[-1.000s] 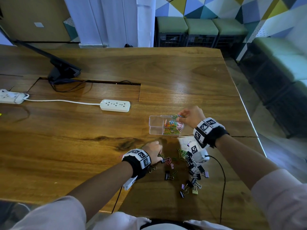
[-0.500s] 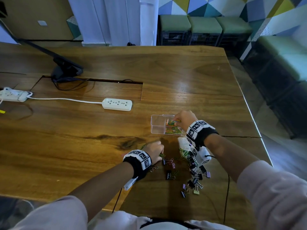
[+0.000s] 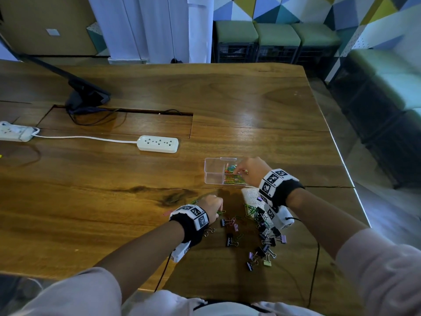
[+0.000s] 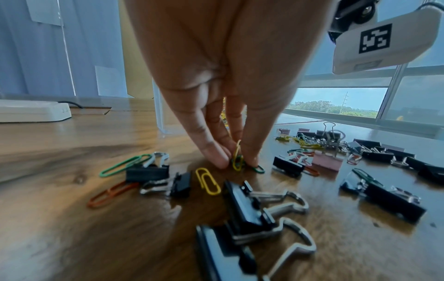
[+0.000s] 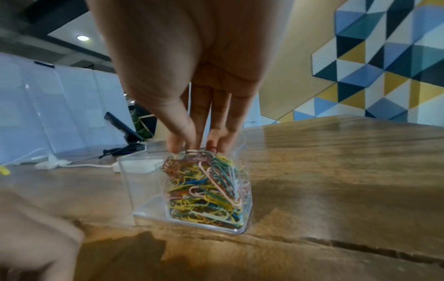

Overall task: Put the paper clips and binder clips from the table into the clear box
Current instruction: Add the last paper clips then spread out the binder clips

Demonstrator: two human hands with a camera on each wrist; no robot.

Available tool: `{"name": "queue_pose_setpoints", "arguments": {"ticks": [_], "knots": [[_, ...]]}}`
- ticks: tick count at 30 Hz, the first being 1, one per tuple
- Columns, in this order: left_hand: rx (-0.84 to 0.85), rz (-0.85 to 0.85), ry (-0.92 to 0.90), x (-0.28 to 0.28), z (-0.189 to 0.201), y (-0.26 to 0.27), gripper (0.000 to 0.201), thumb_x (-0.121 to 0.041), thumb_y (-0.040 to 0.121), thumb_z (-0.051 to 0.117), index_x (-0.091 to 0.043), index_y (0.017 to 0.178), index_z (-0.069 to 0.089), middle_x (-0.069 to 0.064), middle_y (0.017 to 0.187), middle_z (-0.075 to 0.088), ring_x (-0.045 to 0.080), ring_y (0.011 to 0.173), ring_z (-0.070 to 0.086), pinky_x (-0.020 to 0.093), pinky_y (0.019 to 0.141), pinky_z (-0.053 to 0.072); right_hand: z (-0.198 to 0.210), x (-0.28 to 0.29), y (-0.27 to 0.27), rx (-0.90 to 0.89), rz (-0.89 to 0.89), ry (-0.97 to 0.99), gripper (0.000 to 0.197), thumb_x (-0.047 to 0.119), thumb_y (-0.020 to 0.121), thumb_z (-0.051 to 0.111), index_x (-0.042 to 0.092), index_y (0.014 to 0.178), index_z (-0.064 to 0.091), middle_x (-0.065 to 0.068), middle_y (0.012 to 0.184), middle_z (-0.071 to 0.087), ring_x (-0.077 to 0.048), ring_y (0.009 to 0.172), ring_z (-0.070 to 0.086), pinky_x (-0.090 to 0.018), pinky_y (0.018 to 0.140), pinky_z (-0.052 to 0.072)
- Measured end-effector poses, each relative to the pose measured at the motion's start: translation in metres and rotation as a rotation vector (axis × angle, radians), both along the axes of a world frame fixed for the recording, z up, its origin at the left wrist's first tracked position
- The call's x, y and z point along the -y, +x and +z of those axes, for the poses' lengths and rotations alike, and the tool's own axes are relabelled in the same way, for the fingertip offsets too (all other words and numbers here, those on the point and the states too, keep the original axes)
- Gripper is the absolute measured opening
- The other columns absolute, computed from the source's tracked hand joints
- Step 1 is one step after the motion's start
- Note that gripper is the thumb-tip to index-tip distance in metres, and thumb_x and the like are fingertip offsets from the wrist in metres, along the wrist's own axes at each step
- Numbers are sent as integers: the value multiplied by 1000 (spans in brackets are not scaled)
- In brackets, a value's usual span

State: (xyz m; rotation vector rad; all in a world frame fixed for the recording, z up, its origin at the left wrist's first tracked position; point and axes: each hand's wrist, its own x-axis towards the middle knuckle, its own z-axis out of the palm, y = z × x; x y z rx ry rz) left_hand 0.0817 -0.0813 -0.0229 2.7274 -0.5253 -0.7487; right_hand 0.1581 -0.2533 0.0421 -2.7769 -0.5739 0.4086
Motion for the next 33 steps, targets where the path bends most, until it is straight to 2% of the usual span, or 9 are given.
{"name": "queue_pose_setpoints", "arguments": {"ticks": [8,10,12,15,19,22,26,29,33], "knots": [[113,5,-35,1,-4,-9,22,8,85,48,-5,101,56,12,107,49,29,98,52,34,78,42,-2,-2,-2,44,-89,-29,34,7,91,44,20,116,63,-4,113,67,-19,93,65,-32,85,55],[133,18,-60,1,-5,-9,20,3,87,48,-5,103,55,12,108,49,28,100,51,30,77,39,-4,0,-4,14,-69,-51,33,7,92,43,19,115,65,-4,112,67,-18,93,65,-31,86,54],[148,22,-67,1,-7,-11,19,-8,88,52,-6,107,55,11,111,49,26,103,50,31,83,41,-5,4,-5,6,-84,-37,33,8,91,44,20,113,66,-4,111,68,-18,93,65,-32,87,53],[138,31,-50,1,-10,-11,27,-18,87,61,-7,110,54,9,115,48,25,106,49,32,88,41,-4,10,-8,99,-165,82,30,7,89,48,19,109,67,-4,102,70,-18,82,65,-31,78,55],[101,71,-51,2,-9,-6,20,-12,89,60,-8,108,57,10,117,51,27,108,51,33,88,40,-5,20,-15,154,-244,194,25,2,84,50,16,95,68,-1,90,69,-14,72,60,-22,66,50],[64,103,-40,3,-6,-1,20,-10,89,59,-9,109,59,9,119,53,27,111,52,33,91,41,-7,29,-25,90,-239,145,20,4,83,51,16,91,65,3,86,65,-10,73,56,-18,65,43],[9,123,-1,6,-4,5,20,-9,90,58,-11,109,60,7,119,58,24,112,54,31,91,44,-26,38,-31,-175,-114,-59,15,19,83,59,19,97,65,4,98,65,-10,86,60,-20,76,50],[-9,126,24,9,-2,8,20,-7,90,58,-10,109,61,7,120,61,24,114,54,30,91,44,-38,36,-40,-288,-54,-264,33,37,79,67,16,105,63,-1,105,64,-16,92,60,-27,79,52],[-16,102,47,9,-2,8,18,-4,90,56,-7,106,63,11,119,61,26,113,55,31,92,45,-45,29,-48,-367,-81,-269,63,36,66,80,16,119,53,-3,116,55,-20,106,54,-29,88,49]]}}
